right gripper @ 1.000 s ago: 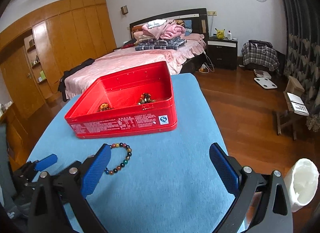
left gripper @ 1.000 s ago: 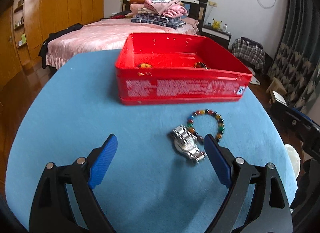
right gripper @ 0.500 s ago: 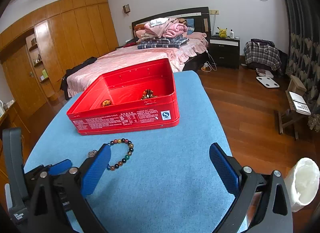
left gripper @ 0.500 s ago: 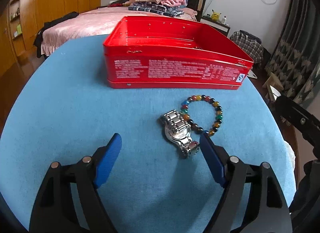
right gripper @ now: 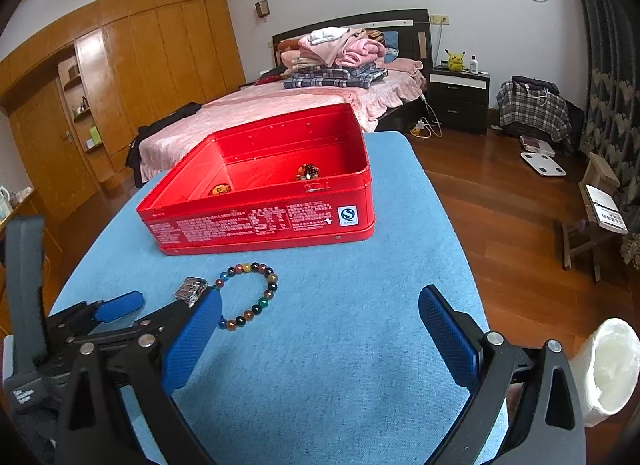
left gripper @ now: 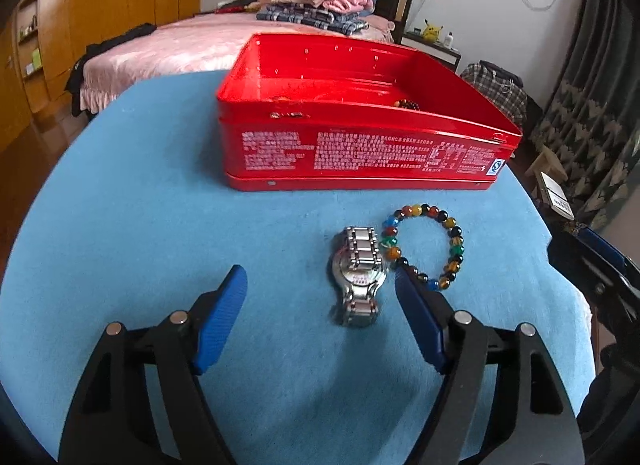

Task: Organize jewelry
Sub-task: 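Lower the left gripper onto the silver wristwatch and close on it, then close the right gripper on the multicolored bead bracelet while the left holds the watch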

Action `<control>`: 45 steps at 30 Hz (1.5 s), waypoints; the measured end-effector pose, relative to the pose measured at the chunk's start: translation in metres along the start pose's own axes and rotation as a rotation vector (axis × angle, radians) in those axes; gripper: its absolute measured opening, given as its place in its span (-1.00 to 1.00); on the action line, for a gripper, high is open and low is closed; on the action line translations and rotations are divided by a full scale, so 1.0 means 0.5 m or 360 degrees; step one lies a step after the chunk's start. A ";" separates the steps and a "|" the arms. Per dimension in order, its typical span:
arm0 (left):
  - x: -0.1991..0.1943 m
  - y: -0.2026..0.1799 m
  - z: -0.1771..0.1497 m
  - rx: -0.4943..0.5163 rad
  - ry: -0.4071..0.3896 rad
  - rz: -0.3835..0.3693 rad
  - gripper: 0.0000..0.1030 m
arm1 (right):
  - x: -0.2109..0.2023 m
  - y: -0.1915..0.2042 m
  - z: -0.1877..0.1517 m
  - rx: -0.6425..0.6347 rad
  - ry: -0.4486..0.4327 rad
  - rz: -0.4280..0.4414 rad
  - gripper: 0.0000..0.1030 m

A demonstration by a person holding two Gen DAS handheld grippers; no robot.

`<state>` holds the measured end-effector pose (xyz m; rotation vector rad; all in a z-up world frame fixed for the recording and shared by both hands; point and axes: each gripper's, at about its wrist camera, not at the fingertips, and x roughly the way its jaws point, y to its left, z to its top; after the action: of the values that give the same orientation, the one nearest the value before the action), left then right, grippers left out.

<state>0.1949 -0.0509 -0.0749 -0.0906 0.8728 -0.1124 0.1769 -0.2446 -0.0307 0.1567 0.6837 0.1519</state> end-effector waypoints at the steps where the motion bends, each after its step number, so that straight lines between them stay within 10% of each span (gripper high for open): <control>1: 0.006 -0.002 0.002 -0.0004 0.0019 -0.0002 0.30 | 0.000 0.000 0.000 0.0004 0.0000 0.0000 0.88; 11: 0.026 -0.049 0.002 0.0119 0.0079 0.0088 0.41 | 0.006 -0.006 0.000 0.0019 0.0001 0.0004 0.88; 17: 0.016 -0.059 -0.002 0.0140 0.0052 0.0060 -0.39 | 0.004 -0.014 0.000 0.0035 -0.0004 0.0009 0.88; 24: -0.003 -0.021 -0.001 -0.0003 0.0003 -0.0027 -0.40 | 0.017 -0.011 -0.003 0.0064 0.0045 0.0080 0.86; 45: -0.036 0.053 0.020 -0.0086 -0.0111 0.0016 -0.40 | 0.140 0.075 0.005 0.0023 0.0324 0.0088 -0.19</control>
<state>0.1927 -0.0219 -0.0585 -0.1398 0.8067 -0.0759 0.2290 -0.1947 -0.0644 0.1756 0.8837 0.2177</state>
